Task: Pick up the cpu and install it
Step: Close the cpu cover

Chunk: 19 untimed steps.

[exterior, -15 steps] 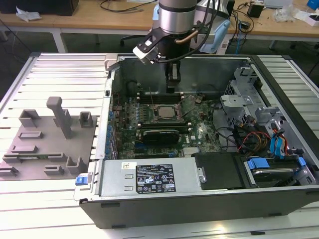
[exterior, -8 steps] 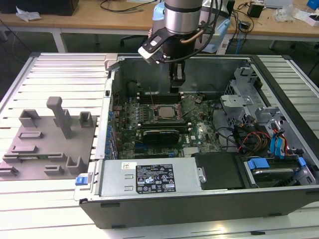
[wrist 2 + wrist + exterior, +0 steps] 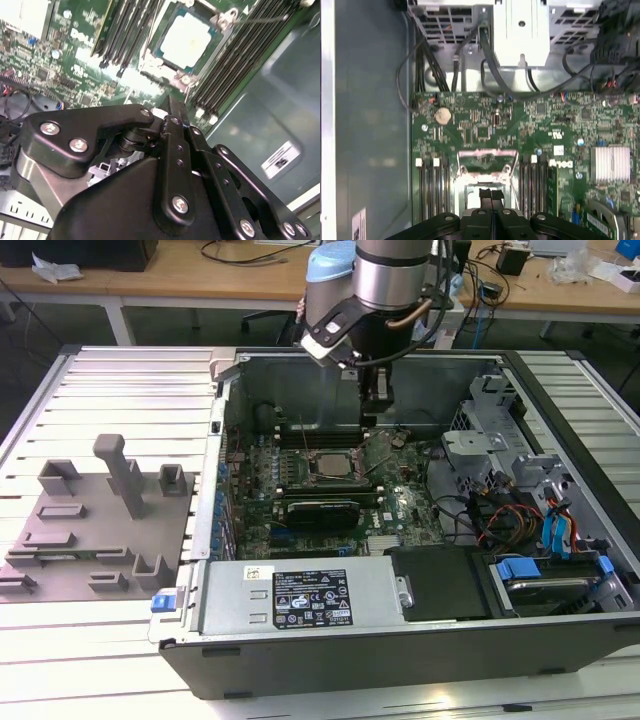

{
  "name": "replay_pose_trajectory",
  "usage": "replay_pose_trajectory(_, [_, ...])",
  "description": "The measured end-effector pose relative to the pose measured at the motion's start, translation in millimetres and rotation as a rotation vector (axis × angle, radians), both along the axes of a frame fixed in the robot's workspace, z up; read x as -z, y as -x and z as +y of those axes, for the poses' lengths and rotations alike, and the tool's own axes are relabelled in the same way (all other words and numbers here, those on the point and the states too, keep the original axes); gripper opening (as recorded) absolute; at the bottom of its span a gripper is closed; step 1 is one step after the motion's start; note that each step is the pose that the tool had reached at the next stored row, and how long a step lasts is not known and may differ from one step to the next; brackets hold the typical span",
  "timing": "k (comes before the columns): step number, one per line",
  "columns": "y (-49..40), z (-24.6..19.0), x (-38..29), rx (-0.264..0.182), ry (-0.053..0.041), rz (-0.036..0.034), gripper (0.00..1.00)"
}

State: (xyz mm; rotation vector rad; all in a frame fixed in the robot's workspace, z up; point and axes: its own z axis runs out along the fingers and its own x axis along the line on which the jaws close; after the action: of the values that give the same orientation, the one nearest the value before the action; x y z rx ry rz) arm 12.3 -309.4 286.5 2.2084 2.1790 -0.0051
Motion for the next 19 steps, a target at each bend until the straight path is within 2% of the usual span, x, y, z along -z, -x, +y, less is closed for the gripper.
replay_pose_trajectory(2, [-8.0, 0.0, 0.7, 0.000, -0.0001, -0.0001, 0.11])
replay_pose_trajectory(10, [-29.4, 0.0, 4.8, 0.000, 0.0000, 0.0001, 0.11])
replay_pose_trajectory(14, [-44.1, 0.0, 6.3, 0.000, -0.0002, 0.0003, 0.11])
replay_pose_trajectory(16, [-55.0, 0.0, 8.1, 0.000, 0.0000, 0.0008, 0.11])
replay_pose_trajectory(19, [-58.0, 0.0, 13.4, 0.000, 0.0001, 0.0018, 0.11])
